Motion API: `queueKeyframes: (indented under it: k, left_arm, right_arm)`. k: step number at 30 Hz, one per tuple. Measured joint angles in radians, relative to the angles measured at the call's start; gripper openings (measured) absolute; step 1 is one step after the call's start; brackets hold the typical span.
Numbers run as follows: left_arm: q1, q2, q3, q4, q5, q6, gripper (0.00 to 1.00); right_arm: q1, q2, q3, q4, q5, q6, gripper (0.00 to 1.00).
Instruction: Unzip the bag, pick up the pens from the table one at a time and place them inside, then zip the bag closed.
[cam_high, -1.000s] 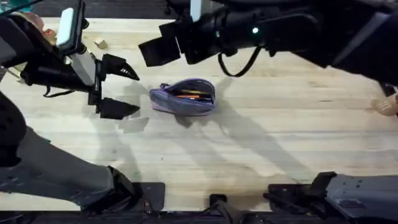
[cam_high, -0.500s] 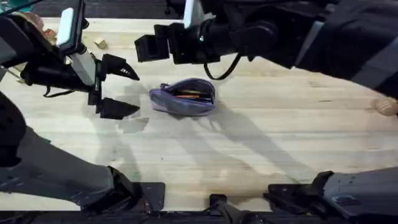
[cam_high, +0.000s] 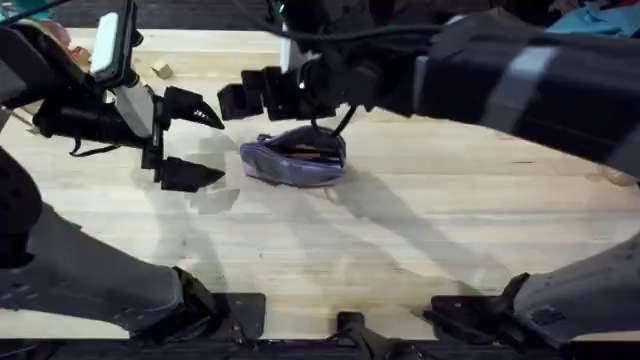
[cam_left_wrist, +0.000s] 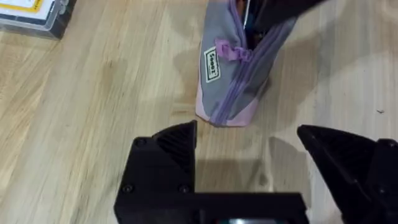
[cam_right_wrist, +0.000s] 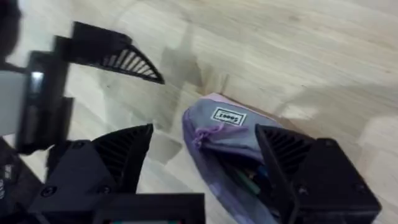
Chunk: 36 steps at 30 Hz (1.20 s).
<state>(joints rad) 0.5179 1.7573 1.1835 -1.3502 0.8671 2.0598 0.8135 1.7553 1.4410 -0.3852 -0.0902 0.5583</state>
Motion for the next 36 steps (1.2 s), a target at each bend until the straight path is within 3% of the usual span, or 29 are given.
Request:
queueKeyframes:
  k: [7,25,26,31,35,36]
  left_arm:
    - [0.000,0.000,0.000,0.000,0.000,0.000,0.993]
    - [0.000,0.000,0.000,0.000,0.000,0.000,0.992]
    - [0.000,0.000,0.000,0.000,0.000,0.000,0.993]
    - [0.000,0.000,0.000,0.000,0.000,0.000,0.993]
    - [0.000,0.000,0.000,0.000,0.000,0.000,0.993]
    - [0.000,0.000,0.000,0.000,0.000,0.000,0.994]
  right_arm:
    - [0.003,0.129,0.000,0.033,-0.021,0.038,0.998]
    - [0.030,0.185,0.000,0.045,-0.067,0.063,0.998]
    - [0.030,0.187,0.000,0.062,-0.067,0.065,0.887]
    - [0.034,0.189,0.000,0.074,-0.060,0.075,0.526]
    - [0.037,0.189,0.000,0.078,-0.060,0.081,0.427]
    - [0.037,0.189,0.000,0.079,-0.060,0.091,0.354]
